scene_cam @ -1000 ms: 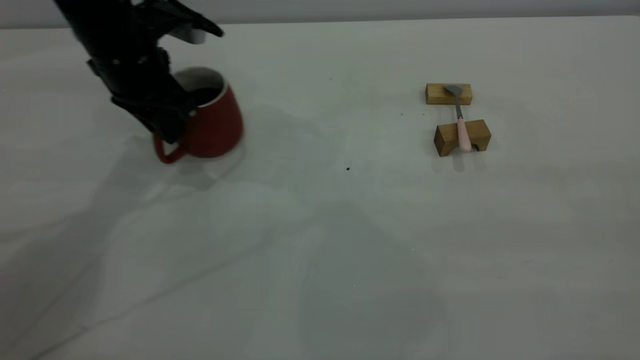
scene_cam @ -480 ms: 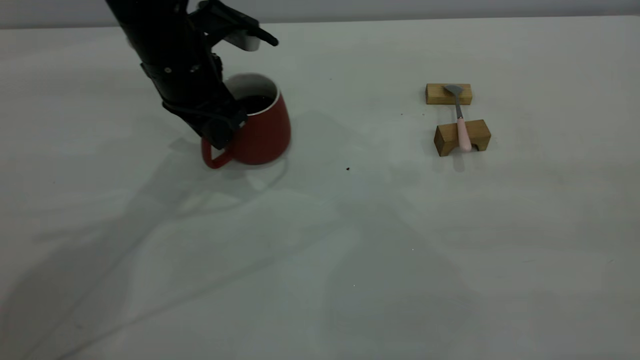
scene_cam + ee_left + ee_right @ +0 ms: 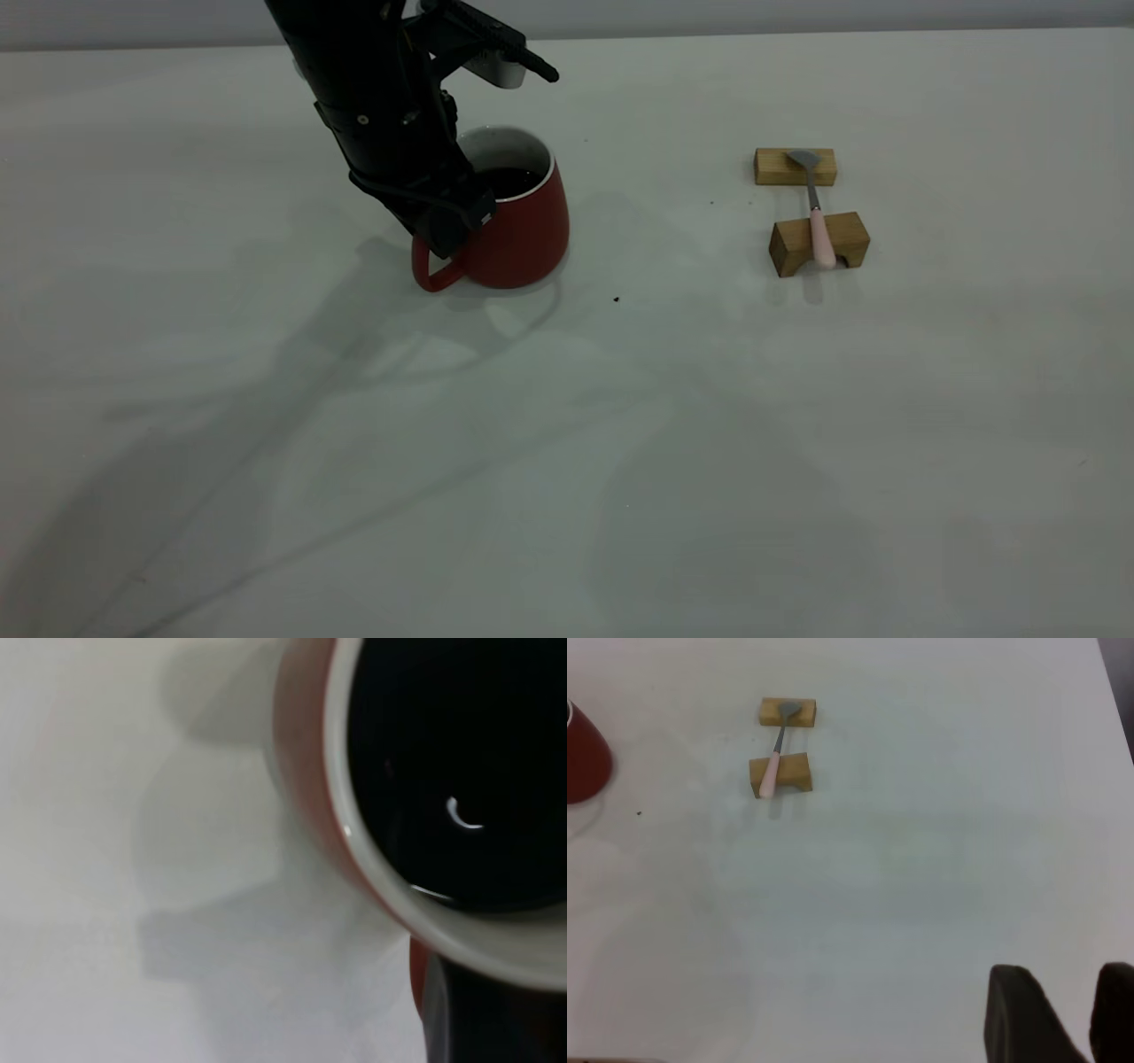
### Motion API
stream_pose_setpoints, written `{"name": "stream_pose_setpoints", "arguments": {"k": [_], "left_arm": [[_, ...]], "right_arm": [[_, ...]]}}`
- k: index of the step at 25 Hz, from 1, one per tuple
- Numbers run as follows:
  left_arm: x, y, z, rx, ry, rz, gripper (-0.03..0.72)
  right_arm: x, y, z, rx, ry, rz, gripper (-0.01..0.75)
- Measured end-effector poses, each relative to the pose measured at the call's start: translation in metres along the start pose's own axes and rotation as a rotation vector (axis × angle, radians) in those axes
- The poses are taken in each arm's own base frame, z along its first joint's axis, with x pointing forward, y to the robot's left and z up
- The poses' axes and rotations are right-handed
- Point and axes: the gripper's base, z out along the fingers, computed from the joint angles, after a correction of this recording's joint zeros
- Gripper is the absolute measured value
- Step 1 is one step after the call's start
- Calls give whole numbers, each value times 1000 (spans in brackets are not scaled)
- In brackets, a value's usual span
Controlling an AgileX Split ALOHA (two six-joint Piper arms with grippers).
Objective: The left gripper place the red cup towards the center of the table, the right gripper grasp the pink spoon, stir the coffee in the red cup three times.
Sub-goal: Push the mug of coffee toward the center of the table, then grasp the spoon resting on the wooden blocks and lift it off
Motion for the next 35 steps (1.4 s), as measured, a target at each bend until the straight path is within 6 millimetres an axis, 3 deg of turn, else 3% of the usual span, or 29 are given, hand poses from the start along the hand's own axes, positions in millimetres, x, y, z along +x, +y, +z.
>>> {"name": "stream_pose_setpoints", "arguments": {"k": [4,9,11,14,17,21,26,32,35], "left_arm": [[0,-1,0,5,9,2,338],[2,-1,-2,18,41,4,634],[0,0,-10,27,64,7,672],[-3,5,-40,23,136,43,663],[-6,12,-89,-13,221,71,609],[-4,16,-155,-76,306,-58,509],[-1,16,-219,-179,164,-177,412],[33,-1,-307,-217,-30,-226,333],[65,-17,-339,-194,-106,-243,307]], "right_arm": [[0,0,0,-1,0,0,237],[0,0,0,-1,0,0,237],[0,0,0,-1,0,0,237],[0,0,0,-1,0,0,237],[0,0,0,-1,0,0,237],[0,0,0,-1,0,0,237],[0,0,0,-1,0,0,237],[0,0,0,-1,0,0,237],[0,0,0,-1,0,0,237]]}}
